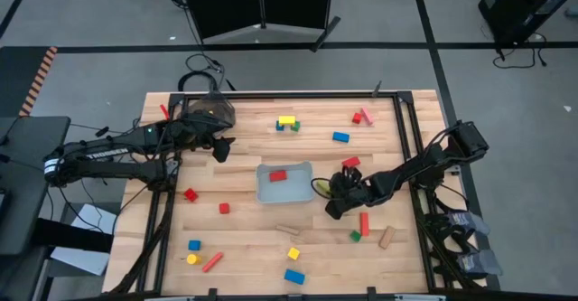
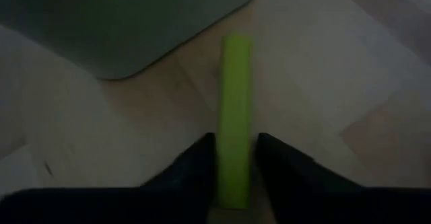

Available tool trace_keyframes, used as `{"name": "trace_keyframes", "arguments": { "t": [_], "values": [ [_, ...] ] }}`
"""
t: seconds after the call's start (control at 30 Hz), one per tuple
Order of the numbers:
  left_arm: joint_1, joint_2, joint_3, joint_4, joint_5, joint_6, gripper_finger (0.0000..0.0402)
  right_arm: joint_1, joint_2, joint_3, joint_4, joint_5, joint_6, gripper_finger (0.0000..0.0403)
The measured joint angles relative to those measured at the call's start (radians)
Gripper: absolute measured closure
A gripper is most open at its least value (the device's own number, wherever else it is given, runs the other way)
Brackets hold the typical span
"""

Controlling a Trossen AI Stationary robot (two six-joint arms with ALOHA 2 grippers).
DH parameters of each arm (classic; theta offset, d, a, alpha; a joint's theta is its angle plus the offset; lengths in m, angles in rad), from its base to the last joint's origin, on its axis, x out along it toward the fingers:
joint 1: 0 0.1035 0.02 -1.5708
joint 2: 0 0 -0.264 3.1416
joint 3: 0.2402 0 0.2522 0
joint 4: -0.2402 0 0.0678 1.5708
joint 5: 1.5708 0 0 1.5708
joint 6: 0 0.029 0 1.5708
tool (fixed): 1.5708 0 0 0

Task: Sort blocks by size
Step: Put the green rectangular block into the gray bin, then put the bottom red cube block into the black bin

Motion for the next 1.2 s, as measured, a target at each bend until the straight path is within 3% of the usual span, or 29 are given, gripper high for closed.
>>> {"name": "trace_keyframes", "arguments": {
  "t": [0.07, 0.17, 0.33, 0.47, 0.63, 0.87, 1.07, 1.2],
  "values": [
    [0.000, 0.000, 0.000, 0.000, 0.000, 0.000, 0.0095, -0.001, -0.011, -0.001, -0.010, 0.000, -0.001, 0.0332],
    [0.000, 0.000, 0.000, 0.000, 0.000, 0.000, 0.0095, -0.001, -0.043, -0.004, -0.032, 0.007, -0.004, 0.0333],
    [0.000, 0.000, 0.000, 0.000, 0.000, 0.000, 0.0095, 0.013, -0.160, -0.004, -0.040, 0.143, -0.014, 0.0333],
    [0.000, 0.000, 0.000, 0.002, 0.001, 0.000, 0.0095, 0.033, -0.247, -0.004, 0.143, 0.248, -0.220, 0.0333],
    [0.000, 0.000, 0.000, 0.027, 0.001, 0.000, 0.0095, 0.001, -0.248, -0.002, 0.458, 0.198, -0.478, 0.0333],
    [0.000, 0.000, 0.000, 0.032, 0.002, -0.018, 0.0095, -0.067, -0.103, -0.002, 0.635, 0.058, -0.468, 0.0329],
    [0.000, 0.000, 0.000, 0.036, 0.026, -0.031, 0.0095, -0.093, -0.023, -0.002, 0.668, 0.029, -0.404, 0.0207],
    [-0.003, 0.011, 0.000, 0.035, 0.185, -0.044, 0.0095, -0.086, -0.044, -0.002, 0.754, 0.091, -0.525, 0.0145]
  ]
}}
